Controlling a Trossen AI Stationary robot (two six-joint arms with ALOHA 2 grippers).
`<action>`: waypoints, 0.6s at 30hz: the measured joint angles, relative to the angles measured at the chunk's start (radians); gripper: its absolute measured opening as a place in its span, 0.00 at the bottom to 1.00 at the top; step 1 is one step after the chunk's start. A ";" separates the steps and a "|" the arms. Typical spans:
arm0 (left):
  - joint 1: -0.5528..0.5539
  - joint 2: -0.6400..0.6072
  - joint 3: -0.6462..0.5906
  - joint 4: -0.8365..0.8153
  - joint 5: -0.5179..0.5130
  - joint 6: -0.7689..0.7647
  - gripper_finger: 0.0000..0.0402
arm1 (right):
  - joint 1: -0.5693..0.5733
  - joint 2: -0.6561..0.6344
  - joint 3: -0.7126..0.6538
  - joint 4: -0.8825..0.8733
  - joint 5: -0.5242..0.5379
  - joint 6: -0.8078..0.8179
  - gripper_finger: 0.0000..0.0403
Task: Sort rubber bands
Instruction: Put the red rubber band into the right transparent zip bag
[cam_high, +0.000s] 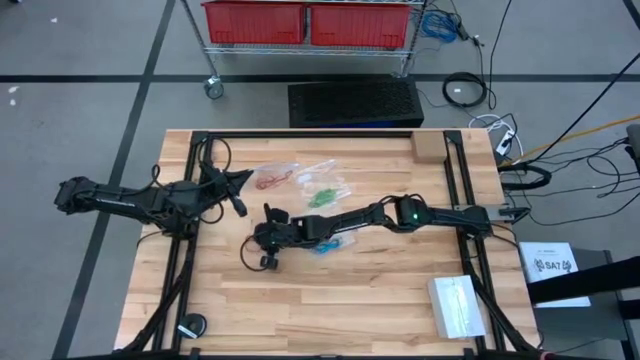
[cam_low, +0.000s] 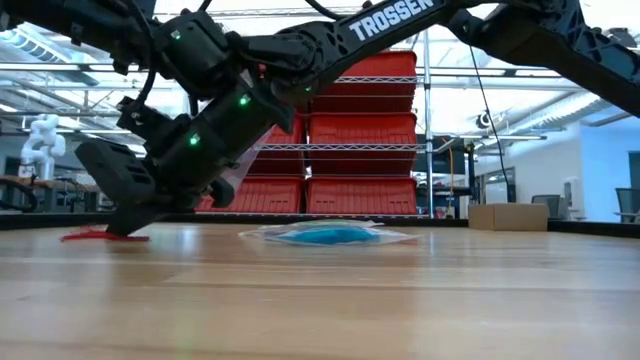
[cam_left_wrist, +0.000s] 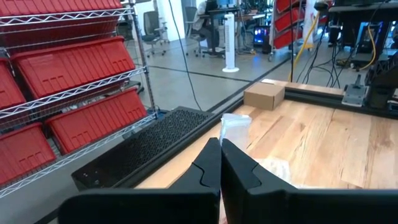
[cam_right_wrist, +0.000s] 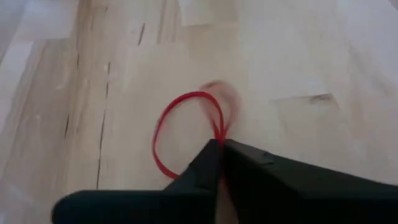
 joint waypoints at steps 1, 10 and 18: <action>0.000 0.000 0.000 0.000 0.000 0.000 0.00 | 0.001 0.000 0.000 -0.009 0.000 -0.014 0.02; 0.000 0.000 0.000 0.000 0.000 0.000 0.00 | -0.003 -0.074 -0.009 -0.170 -0.015 -0.135 0.00; 0.000 0.000 0.000 0.001 0.004 -0.001 0.00 | 0.002 -0.240 -0.007 -0.305 0.044 -0.271 0.00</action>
